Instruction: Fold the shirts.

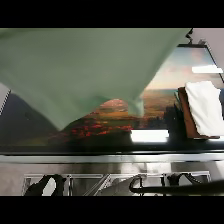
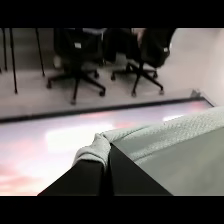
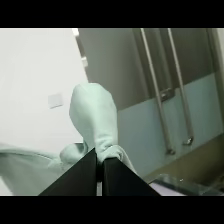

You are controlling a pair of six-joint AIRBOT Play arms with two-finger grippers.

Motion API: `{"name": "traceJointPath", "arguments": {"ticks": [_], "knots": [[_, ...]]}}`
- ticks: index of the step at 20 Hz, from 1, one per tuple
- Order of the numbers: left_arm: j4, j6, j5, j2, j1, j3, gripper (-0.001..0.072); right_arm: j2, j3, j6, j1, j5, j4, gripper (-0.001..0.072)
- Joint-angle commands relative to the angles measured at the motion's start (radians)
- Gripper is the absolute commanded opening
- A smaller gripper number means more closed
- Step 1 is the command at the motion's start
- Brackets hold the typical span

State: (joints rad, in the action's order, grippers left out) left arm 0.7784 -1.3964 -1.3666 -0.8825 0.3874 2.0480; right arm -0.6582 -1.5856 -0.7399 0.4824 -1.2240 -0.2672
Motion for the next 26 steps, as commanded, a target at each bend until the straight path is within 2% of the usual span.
{"name": "traceJointPath", "arguments": {"ticks": [1, 4, 7, 9, 11, 13, 15, 16, 19, 22, 23, 24, 25, 26], "knots": [[-0.014, -0.016, -0.003, -0.043, 0.041, 0.206, 0.0012, 0.074, -0.048, 0.042, 0.016, 0.076, 0.138, 0.0018], [-0.137, 0.063, 0.01, -0.055, 0.041, 0.003, 0.0012, 0.029, -0.028, 0.082, 0.014, 0.024, 0.145, 0.0017], [-0.146, 0.127, 0.06, -0.091, 0.037, -0.22, 0.0012, -0.068, 0.071, 0.129, -0.025, 0.026, 0.152, 0.0018], [-0.142, 0.182, 0.085, -0.183, -0.018, -0.32, 0.0012, -0.176, 0.134, 0.166, -0.153, 0.12, 0.255, 0.0018], [-0.14, 0.245, 0.101, -0.299, -0.088, -0.393, 0.0013, -0.347, 0.149, 0.177, -0.352, 0.235, 0.453, 0.0018], [-0.063, 0.263, 0.16, -0.443, -0.152, -0.449, 0.0013, -0.537, 0.148, 0.232, -0.499, 0.407, 0.549, 0.0018], [0.067, 0.263, 0.232, -0.587, -0.195, -0.482, 0.0013, -0.714, 0.135, 0.265, -0.561, 0.574, 0.551, 0.0018], [0.114, 0.263, 0.266, -0.666, -0.206, -0.484, 0.0013, -0.793, 0.112, 0.259, -0.565, 0.6, 0.541, 0.0018], [0.109, 0.266, 0.322, -0.869, -0.208, -0.406, 0.0013, -0.951, 0.011, 0.195, -0.546, 0.567, 0.514, 0.0018], [0.111, 0.24, 0.258, -0.994, -0.208, -0.25, 0.0014, -0.991, -0.072, 0.106, -0.514, 0.5, 0.515, 0.002], [0.114, 0.213, 0.222, -1.016, -0.207, -0.199, 0.0079, -0.986, -0.088, 0.092, -0.499, 0.469, 0.515, 0.0098], [0.113, 0.183, 0.181, -1.031, -0.199, -0.152, 0.0387, -0.975, -0.101, 0.074, -0.476, 0.418, 0.517, 0.0264], [0.114, 0.151, 0.128, -1.036, -0.19, -0.105, 0.0614, -0.954, -0.104, 0.056, -0.449, 0.357, 0.522, 0.0286], [0.121, 0.13, 0.063, -1.035, -0.175, -0.061, 0.0601, -0.924, -0.104, 0.008, -0.411, 0.281, 0.543, 0.0286]]}}
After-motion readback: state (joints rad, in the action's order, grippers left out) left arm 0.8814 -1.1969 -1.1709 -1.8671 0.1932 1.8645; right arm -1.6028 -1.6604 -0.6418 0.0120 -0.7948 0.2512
